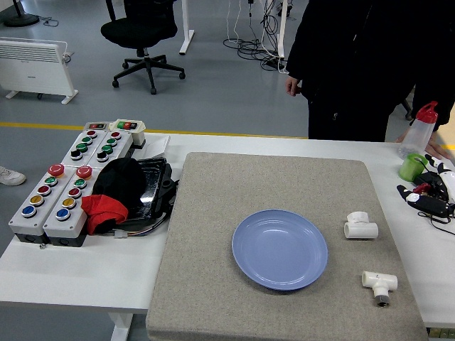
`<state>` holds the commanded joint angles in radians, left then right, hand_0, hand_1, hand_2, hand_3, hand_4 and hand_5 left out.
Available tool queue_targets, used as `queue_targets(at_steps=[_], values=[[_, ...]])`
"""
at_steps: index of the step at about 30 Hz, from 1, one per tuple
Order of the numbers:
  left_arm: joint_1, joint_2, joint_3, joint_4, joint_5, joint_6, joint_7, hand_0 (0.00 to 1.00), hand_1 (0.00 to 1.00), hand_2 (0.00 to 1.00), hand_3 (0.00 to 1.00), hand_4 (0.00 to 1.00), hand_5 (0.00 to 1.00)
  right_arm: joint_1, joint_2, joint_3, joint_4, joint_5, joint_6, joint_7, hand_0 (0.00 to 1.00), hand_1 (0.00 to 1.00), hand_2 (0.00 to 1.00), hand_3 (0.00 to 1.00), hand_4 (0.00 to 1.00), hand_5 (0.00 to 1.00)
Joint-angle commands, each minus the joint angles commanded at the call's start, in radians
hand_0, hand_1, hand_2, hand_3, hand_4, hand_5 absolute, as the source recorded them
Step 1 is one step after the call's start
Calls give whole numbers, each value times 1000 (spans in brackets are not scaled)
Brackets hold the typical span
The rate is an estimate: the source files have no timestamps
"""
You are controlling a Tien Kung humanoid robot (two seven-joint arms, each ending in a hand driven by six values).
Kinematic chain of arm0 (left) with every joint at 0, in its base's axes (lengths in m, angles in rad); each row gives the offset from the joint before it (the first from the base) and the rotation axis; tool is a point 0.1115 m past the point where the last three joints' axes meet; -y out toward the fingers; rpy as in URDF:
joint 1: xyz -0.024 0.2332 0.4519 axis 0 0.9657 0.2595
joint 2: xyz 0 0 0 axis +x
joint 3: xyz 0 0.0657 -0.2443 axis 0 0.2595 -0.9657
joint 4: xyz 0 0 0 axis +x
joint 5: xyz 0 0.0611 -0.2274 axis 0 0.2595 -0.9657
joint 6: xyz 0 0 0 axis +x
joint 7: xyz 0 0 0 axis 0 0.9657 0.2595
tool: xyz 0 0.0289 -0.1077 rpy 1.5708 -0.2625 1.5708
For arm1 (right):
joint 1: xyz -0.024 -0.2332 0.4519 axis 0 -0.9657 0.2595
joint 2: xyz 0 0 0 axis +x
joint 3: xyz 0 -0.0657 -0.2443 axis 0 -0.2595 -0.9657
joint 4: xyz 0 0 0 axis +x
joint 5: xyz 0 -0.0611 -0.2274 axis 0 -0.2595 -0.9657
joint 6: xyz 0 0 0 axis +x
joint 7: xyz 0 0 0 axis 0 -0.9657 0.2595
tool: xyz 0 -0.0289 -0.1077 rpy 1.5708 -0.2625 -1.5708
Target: Pick pipe place plate twice
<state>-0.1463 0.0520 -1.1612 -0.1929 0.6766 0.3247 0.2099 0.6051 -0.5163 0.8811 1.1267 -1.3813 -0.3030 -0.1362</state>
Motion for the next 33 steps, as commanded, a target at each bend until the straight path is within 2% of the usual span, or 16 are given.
queue_targets(at_steps=[1,2,6,7,12,17,24,29,33], values=[[-2,0,-7,-1,11,1,4,752,792,772,725,495,998,13,-5,-23,-1,-8,15,-2,998,934,998,998,736,524],[-3,0,-4,-1,12,0,6,752,792,771,725,496,998,31,-11,-47,-4,-32,40,-8,998,942,998,998,706,228],[-5,0,4,-1,-7,3,2,752,792,771,725,496,998,73,-23,-124,-7,-125,137,-22,998,942,998,998,706,228],[-5,0,4,-1,-7,4,2,752,791,769,724,496,998,78,-24,-136,-6,-133,149,-23,998,955,998,998,703,138],[-6,2,13,0,-24,5,-5,752,791,769,724,496,998,104,-27,-184,-14,-147,215,-31,998,955,998,998,703,138],[-15,2,17,-1,-27,5,-3,752,791,768,724,496,998,156,-8,-261,-55,-191,250,-44,998,957,998,998,721,140],[-19,2,21,1,-43,8,-6,752,791,767,724,496,998,195,4,-314,-62,-191,307,-63,998,955,998,998,728,139],[-19,1,23,1,-48,8,-7,752,791,768,723,497,998,206,4,-326,-59,-188,322,-70,998,954,998,998,728,141],[-14,-1,19,0,-41,9,-4,752,792,767,722,496,998,209,22,-335,-73,-195,309,-65,998,954,998,998,727,146]])
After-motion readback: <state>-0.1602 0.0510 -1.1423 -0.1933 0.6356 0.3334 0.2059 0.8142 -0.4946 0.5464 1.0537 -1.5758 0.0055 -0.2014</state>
